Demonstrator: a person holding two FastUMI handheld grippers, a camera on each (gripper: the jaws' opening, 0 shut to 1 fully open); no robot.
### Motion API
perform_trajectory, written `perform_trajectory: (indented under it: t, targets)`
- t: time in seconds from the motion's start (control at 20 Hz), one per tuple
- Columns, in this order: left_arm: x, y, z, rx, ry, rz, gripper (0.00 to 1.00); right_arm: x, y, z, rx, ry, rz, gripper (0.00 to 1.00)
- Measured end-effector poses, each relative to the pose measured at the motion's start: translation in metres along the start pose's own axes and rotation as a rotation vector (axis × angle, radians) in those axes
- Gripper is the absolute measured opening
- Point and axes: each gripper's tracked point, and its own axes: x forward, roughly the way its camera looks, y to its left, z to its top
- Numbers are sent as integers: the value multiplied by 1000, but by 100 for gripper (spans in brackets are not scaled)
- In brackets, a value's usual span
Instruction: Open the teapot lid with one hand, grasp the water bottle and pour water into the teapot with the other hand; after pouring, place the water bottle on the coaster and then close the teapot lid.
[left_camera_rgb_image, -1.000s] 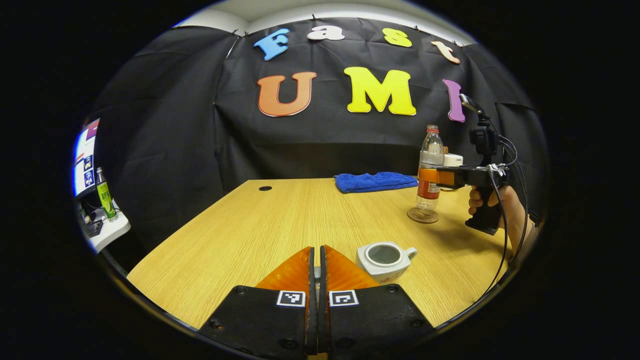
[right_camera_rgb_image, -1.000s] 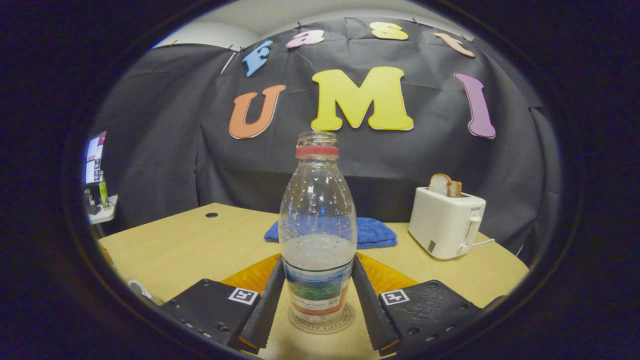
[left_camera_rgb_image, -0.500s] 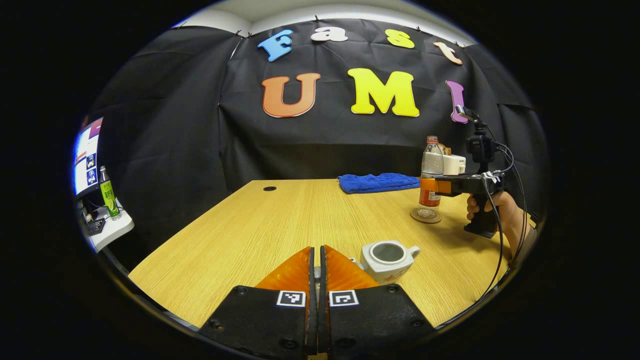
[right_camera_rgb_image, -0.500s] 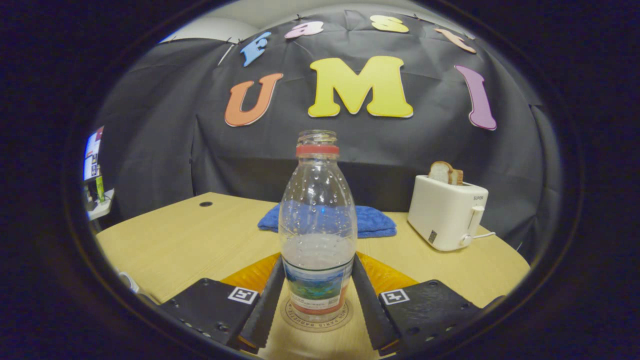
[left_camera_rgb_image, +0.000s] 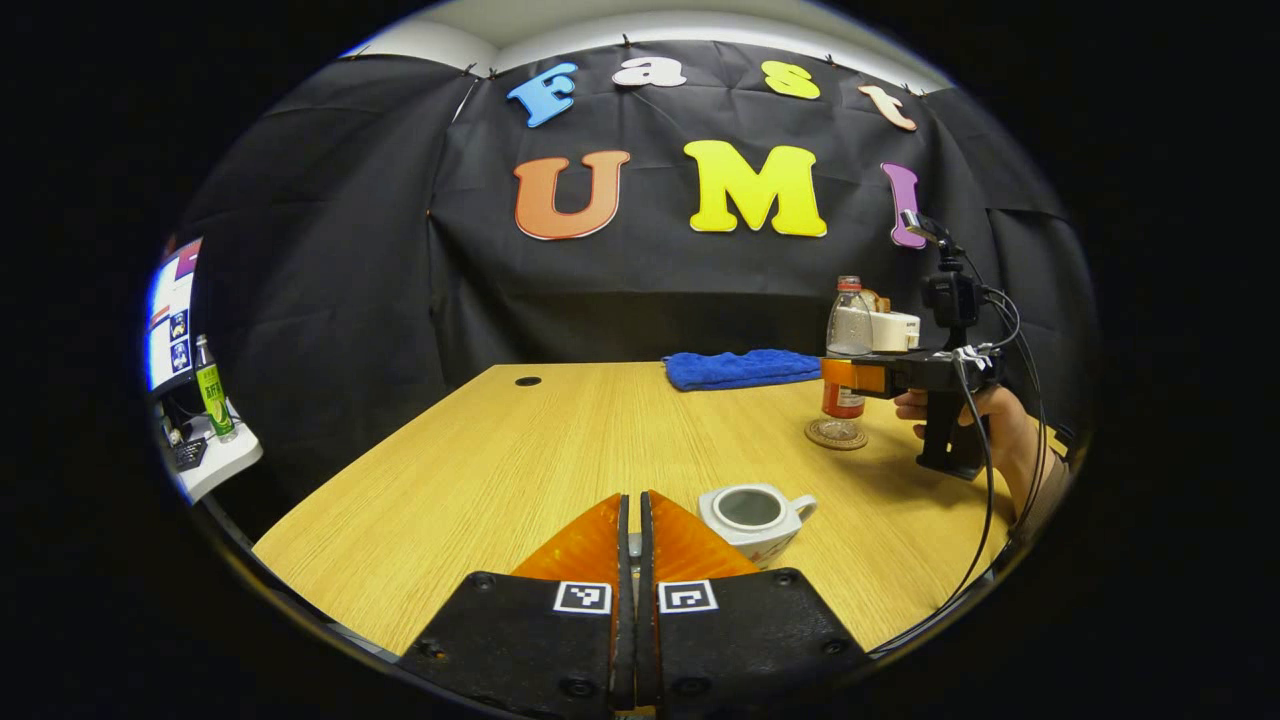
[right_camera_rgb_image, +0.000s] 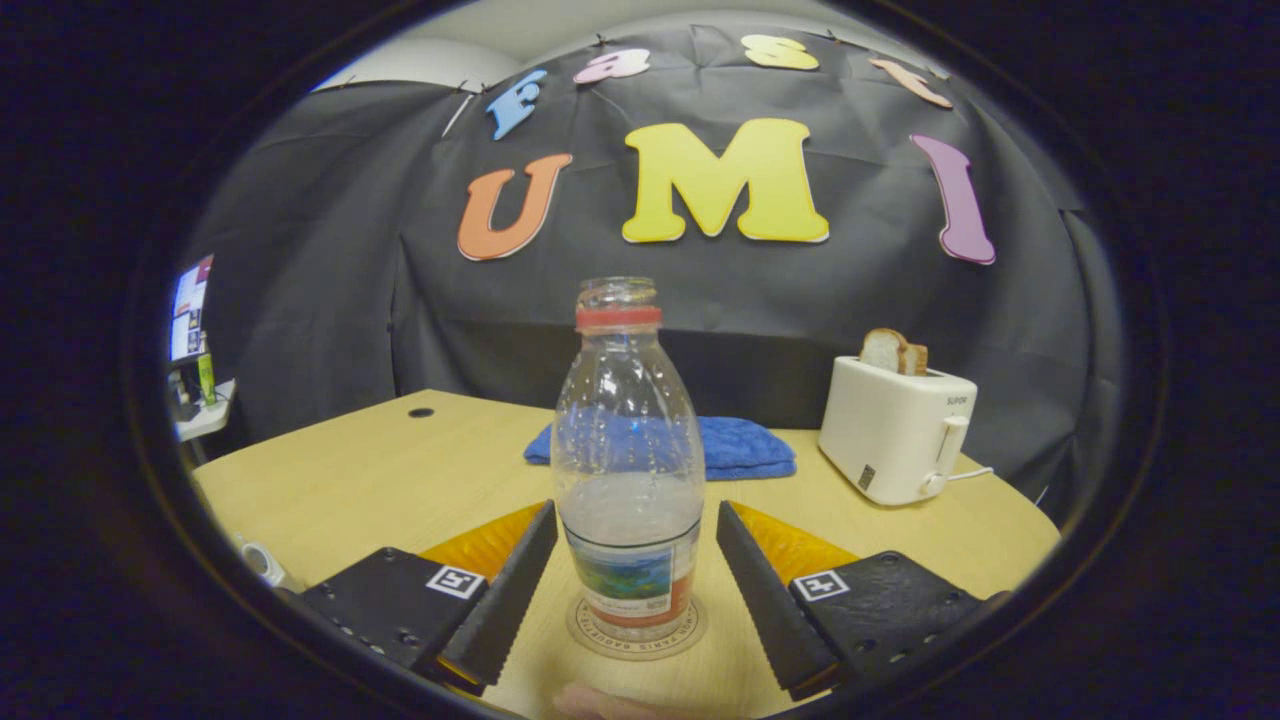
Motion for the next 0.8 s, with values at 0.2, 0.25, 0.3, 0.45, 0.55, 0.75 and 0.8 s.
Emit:
perform_trajectory:
  t: [0.2,0.25,0.3,0.45,0.55,0.75,0.8]
  targets:
    - [5,-12,13,-16,-15,-22,3,-32,-6,12,26,-44,-14,96]
    - [7,-16,17,-15,-24,-27,3,-42,-7,17,23,-62,-19,96]
    - [8,-20,20,-13,-32,-31,3,-54,-11,22,11,-84,-28,97]
    - [17,-37,27,-17,-42,-62,3,-90,-22,32,-38,-145,-52,94]
    - [24,-48,26,-18,-41,-75,3,-112,-29,36,-50,-178,-61,97]
    - [35,-64,20,-6,-25,-87,3,-145,-40,36,-68,-210,-73,97]
    - [38,-66,17,-2,-20,-85,3,-150,-43,35,-73,-216,-75,97]
